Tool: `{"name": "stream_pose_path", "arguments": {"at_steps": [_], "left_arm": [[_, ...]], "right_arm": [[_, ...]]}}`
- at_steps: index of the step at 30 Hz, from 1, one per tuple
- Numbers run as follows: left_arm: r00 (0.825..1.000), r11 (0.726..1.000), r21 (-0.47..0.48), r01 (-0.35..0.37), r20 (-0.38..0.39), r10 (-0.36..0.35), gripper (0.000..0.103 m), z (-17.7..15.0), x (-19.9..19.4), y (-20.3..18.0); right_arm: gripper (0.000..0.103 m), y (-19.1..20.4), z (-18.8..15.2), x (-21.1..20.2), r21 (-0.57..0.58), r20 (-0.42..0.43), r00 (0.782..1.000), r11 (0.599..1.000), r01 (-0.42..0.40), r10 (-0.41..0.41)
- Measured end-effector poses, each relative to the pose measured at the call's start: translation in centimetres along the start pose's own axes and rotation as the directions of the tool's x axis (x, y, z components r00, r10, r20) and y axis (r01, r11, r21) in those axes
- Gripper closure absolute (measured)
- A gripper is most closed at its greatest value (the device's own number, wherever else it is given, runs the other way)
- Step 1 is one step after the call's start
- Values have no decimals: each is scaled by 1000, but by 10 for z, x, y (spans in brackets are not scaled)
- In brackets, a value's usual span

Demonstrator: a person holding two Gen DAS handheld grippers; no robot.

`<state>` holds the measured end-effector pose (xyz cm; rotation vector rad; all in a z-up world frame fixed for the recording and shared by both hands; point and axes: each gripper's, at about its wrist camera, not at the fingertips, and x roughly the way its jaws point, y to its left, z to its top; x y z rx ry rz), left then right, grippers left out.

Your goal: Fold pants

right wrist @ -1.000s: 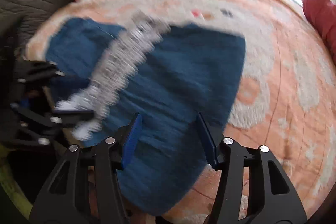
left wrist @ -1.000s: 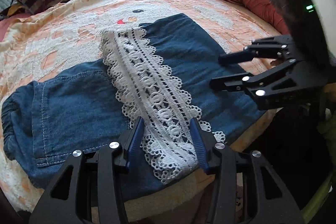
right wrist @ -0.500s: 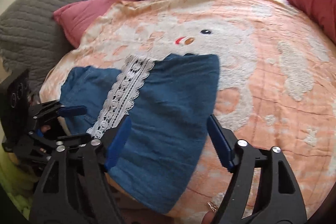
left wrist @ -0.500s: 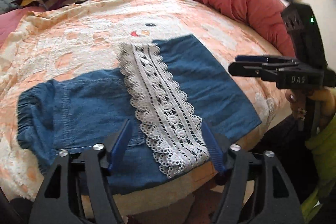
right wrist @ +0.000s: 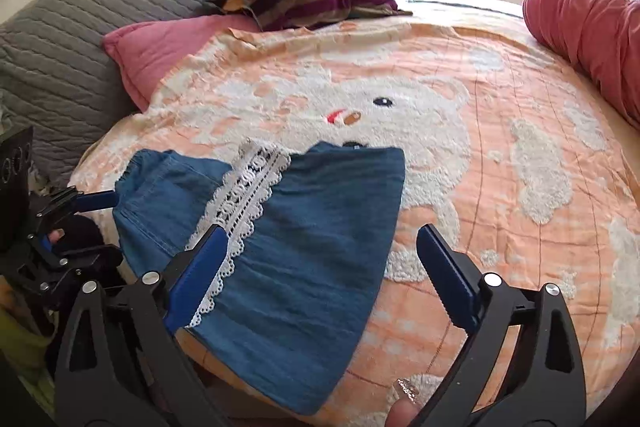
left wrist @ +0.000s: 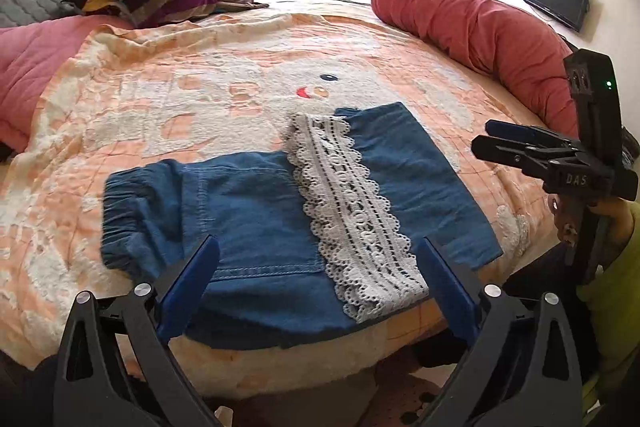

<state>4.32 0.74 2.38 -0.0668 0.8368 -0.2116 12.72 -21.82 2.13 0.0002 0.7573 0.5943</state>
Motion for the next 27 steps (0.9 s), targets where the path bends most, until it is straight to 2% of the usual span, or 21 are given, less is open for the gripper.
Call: {"name": "stream_pose_path", "arguments": {"at_steps": [4, 10, 16, 20, 27], "left_arm": [[1000, 1000, -23, -9, 1, 9, 5, -1, -6, 8], [999, 996, -77, -35, -16, 34, 5, -8, -11, 25], [997, 978, -192, -76, -43, 69, 5, -23, -16, 58], [997, 958, -281, -51, -63, 35, 5, -33, -13, 76], [997, 934, -356, -4, -69, -22, 5, -39, -5, 88]], "right_arm": [[10, 3, 2, -4, -3, 28, 1000, 1000, -11, 11], [9, 19, 11, 1, -24, 22, 999, 999, -43, 43], [9, 52, 34, 22, -80, -43, 994, 992, -102, 99], [9, 87, 54, 42, -158, -105, 986, 976, -148, 133], [9, 145, 82, 84, -254, -213, 958, 936, -244, 192]]}}
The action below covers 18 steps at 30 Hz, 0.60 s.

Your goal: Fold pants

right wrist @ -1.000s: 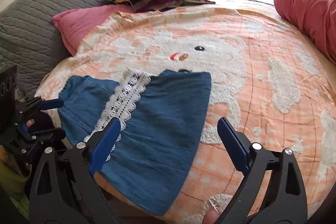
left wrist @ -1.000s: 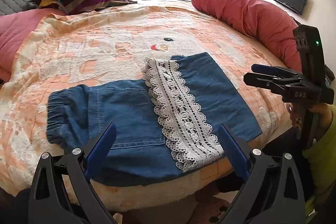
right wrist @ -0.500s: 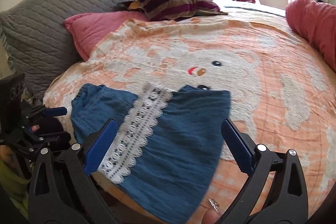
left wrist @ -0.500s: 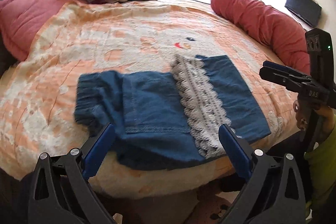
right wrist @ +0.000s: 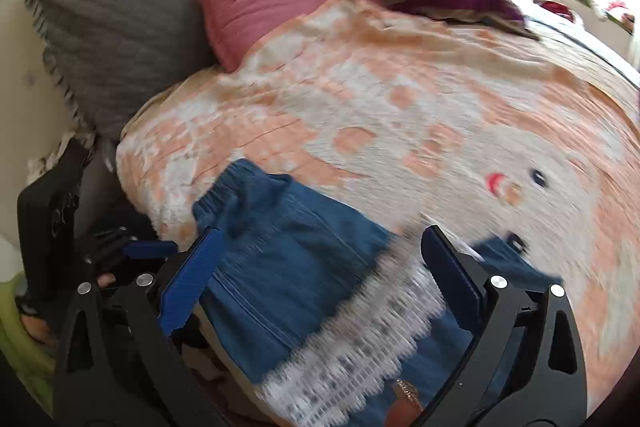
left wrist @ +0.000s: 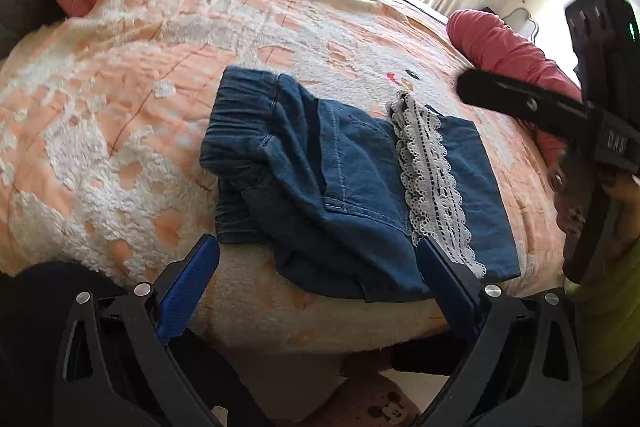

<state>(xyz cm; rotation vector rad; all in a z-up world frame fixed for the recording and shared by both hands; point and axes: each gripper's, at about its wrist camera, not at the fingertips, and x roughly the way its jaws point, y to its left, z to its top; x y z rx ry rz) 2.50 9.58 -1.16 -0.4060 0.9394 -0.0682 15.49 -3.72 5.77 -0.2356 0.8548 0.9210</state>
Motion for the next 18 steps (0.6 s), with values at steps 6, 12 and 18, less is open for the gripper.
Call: {"name": "stream_pose_path", "arguments": {"at_steps": [6, 12, 18], "left_arm": [[999, 998, -57, 37, -21, -39, 5, 2, 14, 6], [997, 988, -132, 75, 10, -74, 6, 5, 26, 18], [997, 988, -128, 81, 22, -79, 6, 4, 34, 18]], "right_arm": [[9, 21, 24, 48, -61, -121, 990, 995, -76, 69], [9, 31, 37, 95, -99, -224, 970, 988, -117, 93], [9, 42, 46, 132, -116, -293, 946, 977, -177, 136]]}}
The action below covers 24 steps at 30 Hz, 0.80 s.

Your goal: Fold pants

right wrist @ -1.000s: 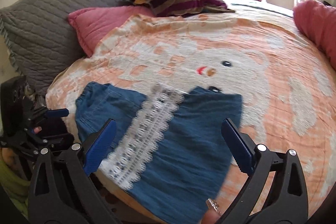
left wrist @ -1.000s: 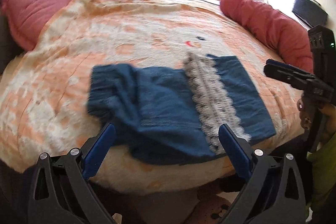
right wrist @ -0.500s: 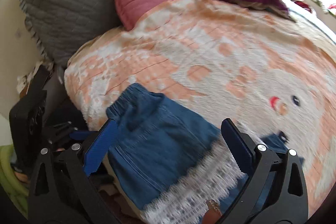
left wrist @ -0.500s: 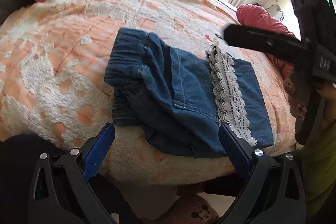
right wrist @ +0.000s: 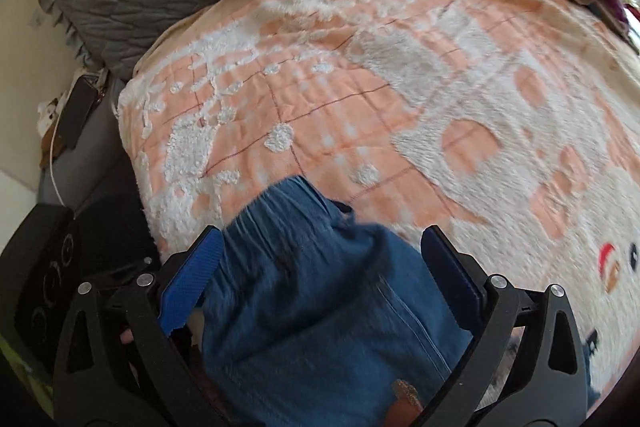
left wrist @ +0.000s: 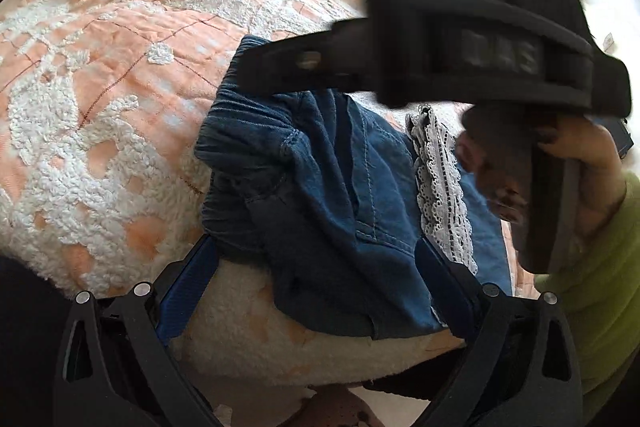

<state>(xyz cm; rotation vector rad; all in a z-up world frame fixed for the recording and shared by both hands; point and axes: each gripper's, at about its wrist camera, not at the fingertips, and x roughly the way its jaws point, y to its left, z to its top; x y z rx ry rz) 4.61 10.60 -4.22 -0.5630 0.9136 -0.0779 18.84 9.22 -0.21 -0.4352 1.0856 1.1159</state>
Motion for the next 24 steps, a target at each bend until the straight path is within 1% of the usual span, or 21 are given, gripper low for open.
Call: {"name": "stream_pose_path", "arguments": {"at_steps": [2, 5, 6, 7, 8, 9, 10, 12, 15, 16, 18, 19, 20, 22, 23, 24], "left_arm": [[1000, 1000, -3, 3, 6, -3, 5, 0, 3, 0], [1000, 1000, -1, 7, 12, -6, 5, 0, 4, -1], [1000, 1000, 2, 7, 15, -7, 5, 0, 4, -2], [1000, 1000, 2, 9, 19, -9, 5, 0, 3, -2], [1000, 1000, 0, 13, 22, -13, 5, 0, 4, -2], [999, 1000, -2, 18, 26, -18, 5, 1, 3, 0], [999, 1000, 0, 21, 35, -21, 5, 1, 1, -1], [997, 1000, 11, 25, 67, -25, 5, 3, -4, -1], [993, 999, 9, 43, 112, -43, 5, 4, -12, -2], [991, 998, 10, 54, 122, -55, 5, 5, -14, -2], [986, 995, 15, 96, 138, -98, 5, 5, -17, -5], [984, 994, 20, 106, 142, -108, 5, 4, -17, -7], [983, 993, 25, 115, 141, -118, 5, 4, -17, -8], [981, 989, 31, 146, 126, -149, 5, 3, -13, -15], [978, 985, 34, 168, 116, -171, 5, 3, -10, -19], [973, 977, 32, 210, 95, -212, 5, 4, -3, -23]], "right_arm": [[9, 1, 5, 13, -4, -22, 1000, 1000, -16, 16], [22, 2, 7, 30, -2, -53, 997, 998, -58, 58], [36, 2, 6, 33, -3, -62, 996, 998, -68, 68], [47, 3, 5, 37, -6, -71, 994, 997, -82, 81], [49, 4, 3, 39, -8, -71, 993, 995, -96, 95], [59, 4, 1, 37, -10, -59, 993, 995, -99, 98], [66, 1, -1, 30, -3, -38, 993, 993, -116, 116], [72, -5, -6, 15, 15, 7, 990, 990, -140, 140], [76, -14, -20, -16, 13, 96, 983, 987, -160, 158], [77, -20, -26, -31, 22, 132, 979, 987, -160, 156], [77, -28, -35, -52, 38, 182, 971, 986, -164, 155], [77, -32, -38, -60, 44, 201, 967, 985, -169, 157], [77, -38, -43, -73, 53, 230, 961, 984, -172, 156], [77, -42, -50, -86, 52, 258, 953, 983, -176, 157], [77, -45, -56, -95, 53, 275, 949, 983, -177, 156], [77, -48, -59, -102, 54, 287, 945, 982, -179, 157]]}}
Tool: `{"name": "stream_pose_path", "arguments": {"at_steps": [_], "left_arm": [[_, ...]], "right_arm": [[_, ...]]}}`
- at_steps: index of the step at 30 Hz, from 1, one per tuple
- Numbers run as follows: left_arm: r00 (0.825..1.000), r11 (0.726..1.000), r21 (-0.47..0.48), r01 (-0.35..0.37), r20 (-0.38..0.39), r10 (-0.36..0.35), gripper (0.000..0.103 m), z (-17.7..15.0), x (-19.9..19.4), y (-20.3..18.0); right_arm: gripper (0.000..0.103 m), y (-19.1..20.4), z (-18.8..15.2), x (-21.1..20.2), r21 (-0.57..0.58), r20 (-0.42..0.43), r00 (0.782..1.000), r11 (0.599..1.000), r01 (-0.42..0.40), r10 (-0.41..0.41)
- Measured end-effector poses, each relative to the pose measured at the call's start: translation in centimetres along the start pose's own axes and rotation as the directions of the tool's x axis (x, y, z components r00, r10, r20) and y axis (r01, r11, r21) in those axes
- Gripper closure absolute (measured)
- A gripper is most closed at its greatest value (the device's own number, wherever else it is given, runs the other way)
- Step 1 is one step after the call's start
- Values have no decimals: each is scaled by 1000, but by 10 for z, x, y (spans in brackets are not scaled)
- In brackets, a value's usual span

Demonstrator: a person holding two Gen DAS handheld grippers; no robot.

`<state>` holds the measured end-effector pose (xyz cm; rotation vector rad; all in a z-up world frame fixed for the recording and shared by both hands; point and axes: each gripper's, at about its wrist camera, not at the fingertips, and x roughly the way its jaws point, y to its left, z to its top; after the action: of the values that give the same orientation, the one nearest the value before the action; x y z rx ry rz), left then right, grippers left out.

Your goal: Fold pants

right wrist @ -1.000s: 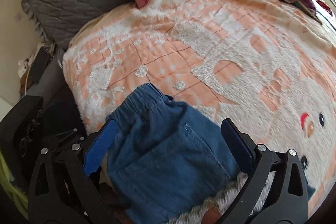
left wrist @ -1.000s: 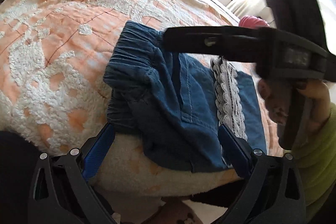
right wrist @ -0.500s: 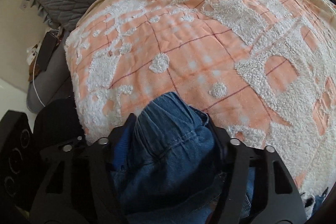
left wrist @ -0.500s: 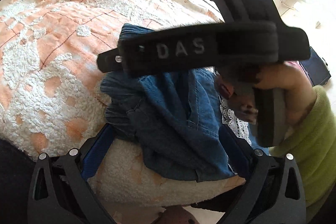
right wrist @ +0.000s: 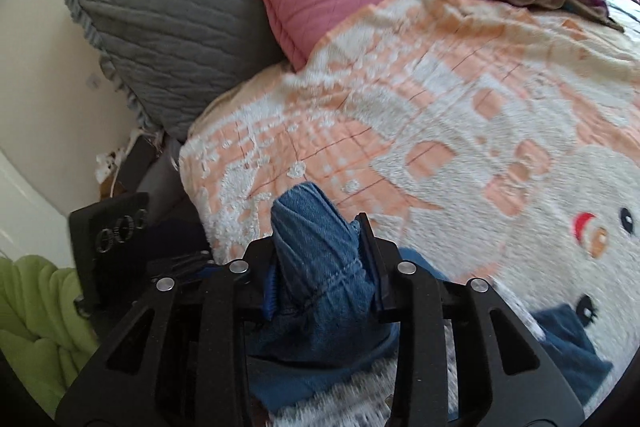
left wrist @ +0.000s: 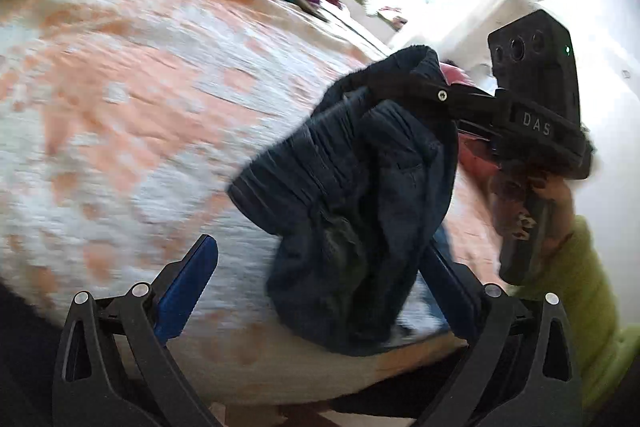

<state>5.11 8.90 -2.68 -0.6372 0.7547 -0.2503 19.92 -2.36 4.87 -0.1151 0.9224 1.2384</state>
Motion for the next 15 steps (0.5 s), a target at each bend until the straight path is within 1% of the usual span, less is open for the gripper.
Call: {"name": "stream_pose_path", "arguments": {"at_steps": [1, 3, 4, 5, 7, 9, 11, 12, 14, 15], "left_arm": [[999, 999, -15, 30, -20, -30, 5, 2, 7, 6], [991, 991, -58, 122, -47, -125, 5, 5, 18, 0], [986, 986, -65, 153, -59, -157, 5, 6, 23, -5], [983, 984, -59, 169, -67, -173, 5, 7, 27, -13], [985, 987, -16, 161, -57, -161, 5, 8, 30, -29], [990, 989, 56, 139, -35, -137, 5, 9, 30, -49], [991, 984, 119, 135, -30, -133, 5, 7, 33, -66], [990, 979, 146, 141, -41, -137, 5, -4, 33, -77], [987, 967, 204, 153, -74, -140, 5, -11, 42, -94], [987, 963, 224, 150, -92, -133, 5, -14, 48, -100]], "right_arm": [[77, -2, -3, -9, 2, 18, 1000, 1000, -5, 5], [77, -5, -7, -20, 4, 39, 999, 1000, -10, 10], [77, -8, -10, -27, 7, 53, 999, 1000, -9, 9], [77, -9, -12, -31, 13, 59, 998, 1000, -9, 8], [76, -14, -17, -40, 25, 70, 998, 1000, -1, 0], [70, -19, -23, -51, 39, 86, 996, 999, 4, -7], [67, -24, -30, -65, 54, 106, 994, 999, 5, -11], [67, -28, -33, -72, 61, 115, 993, 998, 15, -22], [59, -35, -39, -87, 81, 132, 990, 996, 39, -49], [54, -41, -44, -98, 108, 157, 985, 993, 50, -67]]}}
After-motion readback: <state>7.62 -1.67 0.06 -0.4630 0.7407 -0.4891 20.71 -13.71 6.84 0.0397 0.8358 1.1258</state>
